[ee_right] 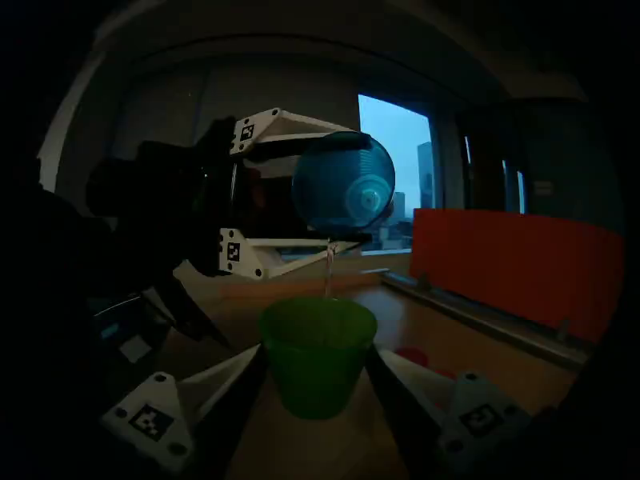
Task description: Pour water
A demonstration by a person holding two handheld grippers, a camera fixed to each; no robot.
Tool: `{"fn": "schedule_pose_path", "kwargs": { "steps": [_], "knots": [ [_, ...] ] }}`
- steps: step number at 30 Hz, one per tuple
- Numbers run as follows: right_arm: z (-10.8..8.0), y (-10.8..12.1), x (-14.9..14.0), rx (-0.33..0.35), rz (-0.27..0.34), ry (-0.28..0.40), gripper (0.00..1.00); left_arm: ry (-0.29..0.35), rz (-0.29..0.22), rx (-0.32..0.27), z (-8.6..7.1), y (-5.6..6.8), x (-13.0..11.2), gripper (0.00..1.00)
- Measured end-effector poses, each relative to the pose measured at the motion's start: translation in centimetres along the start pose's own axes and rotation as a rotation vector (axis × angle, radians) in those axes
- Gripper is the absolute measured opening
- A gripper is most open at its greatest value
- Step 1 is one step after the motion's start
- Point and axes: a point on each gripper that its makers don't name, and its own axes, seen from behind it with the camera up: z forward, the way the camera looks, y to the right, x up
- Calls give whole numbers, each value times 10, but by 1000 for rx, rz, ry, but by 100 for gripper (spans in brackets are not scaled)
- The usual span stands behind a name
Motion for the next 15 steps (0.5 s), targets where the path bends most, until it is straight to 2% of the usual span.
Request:
{"fn": "schedule_pose_path", "kwargs": {
  "steps": [15],
  "knots": [
    [-1, 1, -1, -4, 0, 0, 99, 4, 23, 2, 1, 2, 3, 85]
  ]
}}
